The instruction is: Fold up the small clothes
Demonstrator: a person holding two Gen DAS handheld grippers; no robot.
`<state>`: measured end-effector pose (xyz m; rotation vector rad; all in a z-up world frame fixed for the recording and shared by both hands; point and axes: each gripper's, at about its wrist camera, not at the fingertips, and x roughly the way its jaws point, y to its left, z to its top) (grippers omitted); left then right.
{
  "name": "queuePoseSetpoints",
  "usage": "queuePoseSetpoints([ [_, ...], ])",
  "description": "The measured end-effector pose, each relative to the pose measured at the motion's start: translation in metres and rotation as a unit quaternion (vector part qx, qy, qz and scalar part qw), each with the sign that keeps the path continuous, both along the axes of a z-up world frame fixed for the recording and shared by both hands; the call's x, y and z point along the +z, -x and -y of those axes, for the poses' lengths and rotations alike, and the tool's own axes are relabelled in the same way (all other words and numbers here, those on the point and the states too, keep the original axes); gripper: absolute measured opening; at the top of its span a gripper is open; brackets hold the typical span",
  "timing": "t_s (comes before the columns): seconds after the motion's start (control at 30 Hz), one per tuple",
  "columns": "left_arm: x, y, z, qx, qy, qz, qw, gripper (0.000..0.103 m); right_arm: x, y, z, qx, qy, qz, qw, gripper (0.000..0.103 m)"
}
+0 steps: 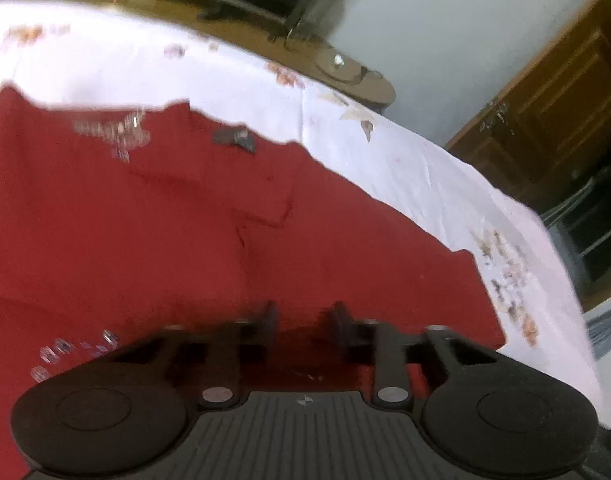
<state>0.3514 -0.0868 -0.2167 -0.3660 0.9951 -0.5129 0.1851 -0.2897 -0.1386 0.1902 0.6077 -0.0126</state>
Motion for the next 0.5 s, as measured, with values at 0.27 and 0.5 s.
queuePoseSetpoints([
  [0.27, 0.007, 0.011, -0.008, 0.06, -0.029, 0.004, 0.9978, 0.092, -0.001, 0.001, 0.01, -0.007, 0.001, 0.0, 1.0, 0.061],
  [0.5, -0.003, 0.007, -0.013, 0.07, 0.01, -0.001, 0.9975, 0.102, -0.003, -0.003, 0.011, -0.005, -0.003, -0.004, 1.0, 0.062],
])
